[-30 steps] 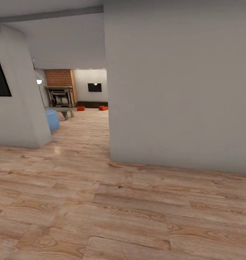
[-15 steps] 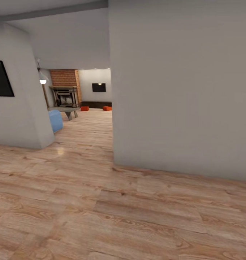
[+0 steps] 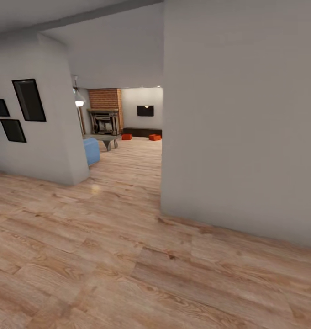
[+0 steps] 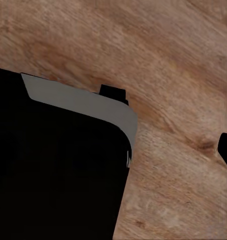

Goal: Move the two storage containers from the living room to the garage. In the garage, place one container on the floor and stack the other container on top of it (either order is fine).

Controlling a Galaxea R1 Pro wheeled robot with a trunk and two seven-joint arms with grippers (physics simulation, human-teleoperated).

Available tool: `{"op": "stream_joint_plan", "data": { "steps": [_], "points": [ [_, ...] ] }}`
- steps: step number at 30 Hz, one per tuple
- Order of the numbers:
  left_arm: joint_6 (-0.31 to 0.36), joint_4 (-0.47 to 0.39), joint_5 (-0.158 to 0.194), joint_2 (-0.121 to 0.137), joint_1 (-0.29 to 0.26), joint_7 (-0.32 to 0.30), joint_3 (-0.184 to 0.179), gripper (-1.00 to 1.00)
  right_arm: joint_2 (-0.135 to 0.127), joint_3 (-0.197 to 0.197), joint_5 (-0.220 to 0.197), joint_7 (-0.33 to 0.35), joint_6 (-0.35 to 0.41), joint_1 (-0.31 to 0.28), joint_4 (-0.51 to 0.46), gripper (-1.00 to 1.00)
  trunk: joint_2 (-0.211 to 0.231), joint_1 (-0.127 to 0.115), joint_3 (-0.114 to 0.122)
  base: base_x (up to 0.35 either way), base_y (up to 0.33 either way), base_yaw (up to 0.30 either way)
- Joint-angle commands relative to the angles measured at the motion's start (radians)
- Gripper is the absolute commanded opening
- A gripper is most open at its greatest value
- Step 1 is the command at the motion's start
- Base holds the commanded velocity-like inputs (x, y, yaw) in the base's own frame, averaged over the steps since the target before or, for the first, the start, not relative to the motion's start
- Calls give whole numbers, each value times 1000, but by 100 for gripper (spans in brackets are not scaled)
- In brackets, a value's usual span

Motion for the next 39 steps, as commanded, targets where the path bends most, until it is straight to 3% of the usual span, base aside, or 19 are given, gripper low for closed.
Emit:
{"op": "stream_joint_plan", "data": {
  "steps": [1, 39],
  "points": [
    [-2, 0, 6, 0, 0, 1, 0, 100, 0, 8, -9, 1, -6, -1, 3, 100, 0, 1, -1, 322, 0, 271],
    [-2, 0, 6, 0, 0, 1, 0, 100, 0, 8, -9, 1, -6, -1, 3, 100, 0, 1, -1, 322, 0, 266]
  ]
}}
